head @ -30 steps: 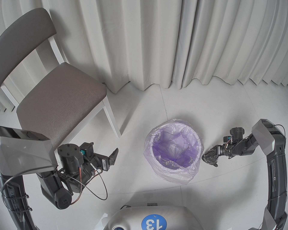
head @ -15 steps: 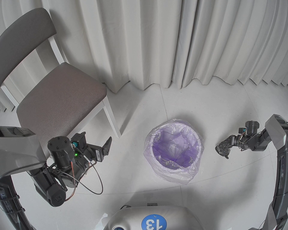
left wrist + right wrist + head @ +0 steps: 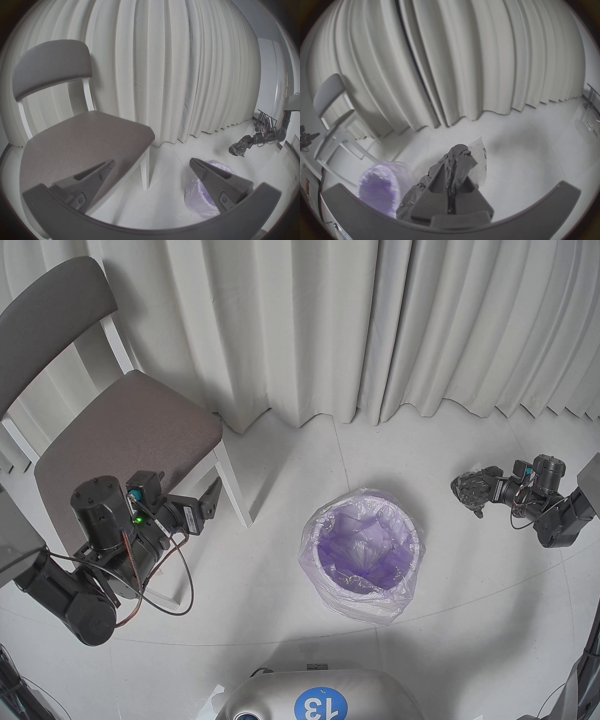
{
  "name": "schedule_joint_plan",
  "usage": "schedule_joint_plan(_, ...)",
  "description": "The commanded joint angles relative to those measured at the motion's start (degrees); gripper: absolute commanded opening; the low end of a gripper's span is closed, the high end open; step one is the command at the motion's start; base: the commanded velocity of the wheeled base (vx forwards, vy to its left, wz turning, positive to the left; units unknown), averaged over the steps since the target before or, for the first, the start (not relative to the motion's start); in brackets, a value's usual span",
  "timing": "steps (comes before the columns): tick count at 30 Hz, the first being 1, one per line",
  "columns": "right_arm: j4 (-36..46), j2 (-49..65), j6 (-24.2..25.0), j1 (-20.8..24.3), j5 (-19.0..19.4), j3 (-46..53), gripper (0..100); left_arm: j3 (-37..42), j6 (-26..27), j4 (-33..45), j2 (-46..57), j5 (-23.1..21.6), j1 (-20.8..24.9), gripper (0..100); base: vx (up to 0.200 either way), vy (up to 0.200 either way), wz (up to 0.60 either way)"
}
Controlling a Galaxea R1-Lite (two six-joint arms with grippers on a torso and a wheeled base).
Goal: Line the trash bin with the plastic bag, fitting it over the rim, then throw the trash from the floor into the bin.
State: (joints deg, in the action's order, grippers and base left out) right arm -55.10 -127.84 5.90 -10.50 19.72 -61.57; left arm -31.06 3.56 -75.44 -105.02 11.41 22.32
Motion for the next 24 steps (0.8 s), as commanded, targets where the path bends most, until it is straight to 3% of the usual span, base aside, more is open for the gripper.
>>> schedule_joint_plan(1, -8.97, 14.2, 0.52, 9.09, 0.75, 12.88, 0, -0.84, 0.04, 3.98, 9.48, 1.16, 1.15, 100, 0.0, 0.0, 0.0)
schedule_joint_plan(10, -19.34, 14.55, 0.6, 18.49, 1.11, 19.39, 0, 0.92, 0.04, 4.07, 14.14, 1.07, 1.41, 100, 0.0, 0.0, 0.0)
schedule_joint_plan(24, -28.31, 3.13, 0.43, 23.68, 1.28, 19.91, 0, 5.13, 0.04, 3.89, 20.21, 1.16, 5.19, 100, 0.0, 0.0, 0.0)
